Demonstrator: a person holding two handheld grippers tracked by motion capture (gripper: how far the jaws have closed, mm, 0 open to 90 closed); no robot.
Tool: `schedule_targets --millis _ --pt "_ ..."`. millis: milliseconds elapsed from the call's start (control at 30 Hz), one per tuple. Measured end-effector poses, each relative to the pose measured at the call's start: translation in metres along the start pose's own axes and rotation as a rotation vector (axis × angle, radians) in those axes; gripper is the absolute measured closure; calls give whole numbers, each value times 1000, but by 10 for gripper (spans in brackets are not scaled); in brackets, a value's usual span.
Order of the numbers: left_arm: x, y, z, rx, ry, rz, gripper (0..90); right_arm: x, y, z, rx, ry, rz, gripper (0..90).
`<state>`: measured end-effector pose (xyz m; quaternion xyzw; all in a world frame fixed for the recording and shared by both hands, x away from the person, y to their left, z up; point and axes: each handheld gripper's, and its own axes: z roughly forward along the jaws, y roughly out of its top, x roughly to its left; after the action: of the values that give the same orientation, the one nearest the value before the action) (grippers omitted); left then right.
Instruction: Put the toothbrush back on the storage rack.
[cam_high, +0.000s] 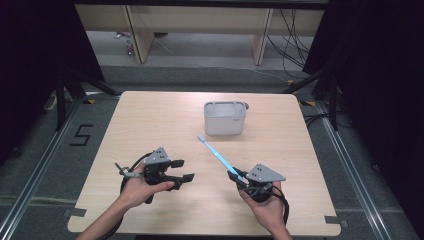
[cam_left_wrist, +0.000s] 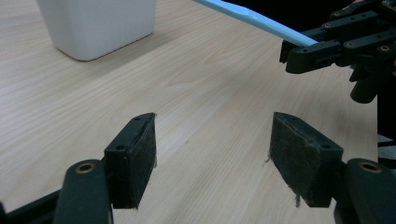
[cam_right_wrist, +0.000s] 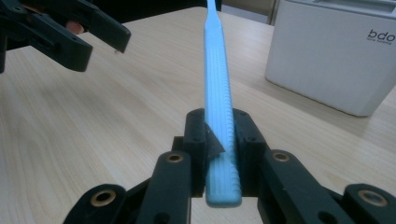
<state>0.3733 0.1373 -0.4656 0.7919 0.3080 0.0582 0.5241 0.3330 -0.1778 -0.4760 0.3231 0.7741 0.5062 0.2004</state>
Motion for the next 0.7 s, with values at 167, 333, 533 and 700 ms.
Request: schedule_targets --millis 167,333,533,700 --pt "-2 10 11 -37 -35 -34 310 -1 1 0 -33 -12 -40 788" --pt "-5 20 17 -57 -41 -43 311 2 2 -2 -22 3 -3 789" --pt "-5 30 21 -85 -48 -33 313 2 5 -2 -24 3 -7 789" --pt "-4 35 25 -94 -56 -44 314 3 7 -1 -24 0 -12 789"
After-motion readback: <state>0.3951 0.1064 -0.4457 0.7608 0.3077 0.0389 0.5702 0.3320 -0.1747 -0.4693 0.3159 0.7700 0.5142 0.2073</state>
